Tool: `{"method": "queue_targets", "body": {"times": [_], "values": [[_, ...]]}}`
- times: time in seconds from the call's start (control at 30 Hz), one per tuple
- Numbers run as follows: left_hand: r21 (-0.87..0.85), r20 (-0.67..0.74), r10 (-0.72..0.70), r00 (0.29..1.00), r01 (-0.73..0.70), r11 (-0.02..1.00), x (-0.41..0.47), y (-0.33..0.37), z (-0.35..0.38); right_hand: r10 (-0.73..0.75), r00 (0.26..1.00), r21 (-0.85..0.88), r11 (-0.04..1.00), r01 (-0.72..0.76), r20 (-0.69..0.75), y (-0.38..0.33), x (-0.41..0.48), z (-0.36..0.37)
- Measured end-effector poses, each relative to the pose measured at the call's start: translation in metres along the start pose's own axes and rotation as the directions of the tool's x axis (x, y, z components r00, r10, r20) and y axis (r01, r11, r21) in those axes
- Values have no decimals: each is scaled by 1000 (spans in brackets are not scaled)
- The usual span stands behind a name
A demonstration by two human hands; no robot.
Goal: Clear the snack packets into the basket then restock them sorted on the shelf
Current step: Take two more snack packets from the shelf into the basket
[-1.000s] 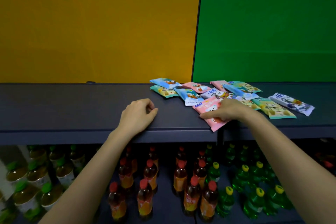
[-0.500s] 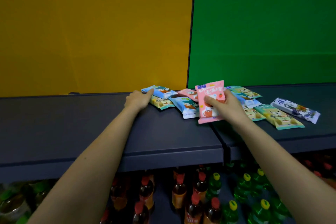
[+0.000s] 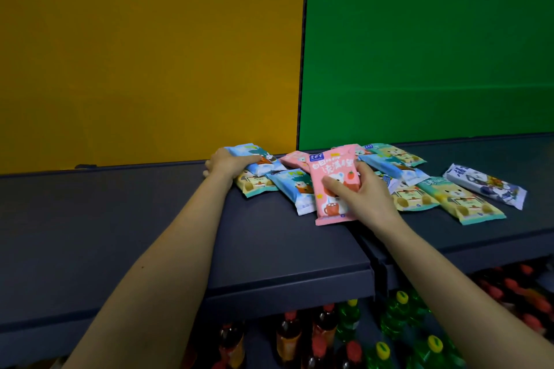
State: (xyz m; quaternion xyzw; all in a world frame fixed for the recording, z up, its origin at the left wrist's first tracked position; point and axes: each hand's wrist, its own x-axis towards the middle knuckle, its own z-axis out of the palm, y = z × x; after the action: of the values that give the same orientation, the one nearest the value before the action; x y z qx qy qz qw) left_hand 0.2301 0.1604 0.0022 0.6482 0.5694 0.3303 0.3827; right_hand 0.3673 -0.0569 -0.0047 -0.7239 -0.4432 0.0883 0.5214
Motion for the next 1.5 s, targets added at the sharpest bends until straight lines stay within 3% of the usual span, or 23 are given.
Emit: {"method": "queue_targets", "body": {"times": [0.1,0.2,0.33,0.57,0.8,0.93,1.07,1.2,1.37,1.5], "values": [[-27,-59,150,987,-152,988,-8,6,1,-5,1000,-18,1000,5,-1,-3,-2,-1],[-206,-50,340,939,-343,917,-19,9,-1,-25,1000,7,1000,25,9,-6,-6,-3],[-359,-143,413,900,-435,825,-41,16,-10,-40,999,9,999,40,10,-10,-9,-3],[-687,-278,242,929,-369,626,-115,12,-77,-42,996,281,959,20,73,-28,-27,3],[-607,-441,61,895,-348,715,-225,-78,-175,-191,902,483,875,-22,387,-94,-87,58],[-463,-611,-55,790,-299,834,-300,-160,-229,-275,761,486,872,-60,587,-125,-144,114],[-444,-673,-230,703,-135,886,-390,-240,-272,-334,549,479,866,-142,766,-151,-226,179],[-477,-725,-375,578,-28,879,-474,-307,-306,-348,323,423,884,-200,880,-166,-318,241],[-561,-756,-531,383,40,827,-569,-388,-338,-357,57,361,923,-136,932,-186,-439,304],[-632,-738,-629,245,77,771,-630,-447,-367,-316,-95,304,945,-120,944,-197,-536,356]]}}
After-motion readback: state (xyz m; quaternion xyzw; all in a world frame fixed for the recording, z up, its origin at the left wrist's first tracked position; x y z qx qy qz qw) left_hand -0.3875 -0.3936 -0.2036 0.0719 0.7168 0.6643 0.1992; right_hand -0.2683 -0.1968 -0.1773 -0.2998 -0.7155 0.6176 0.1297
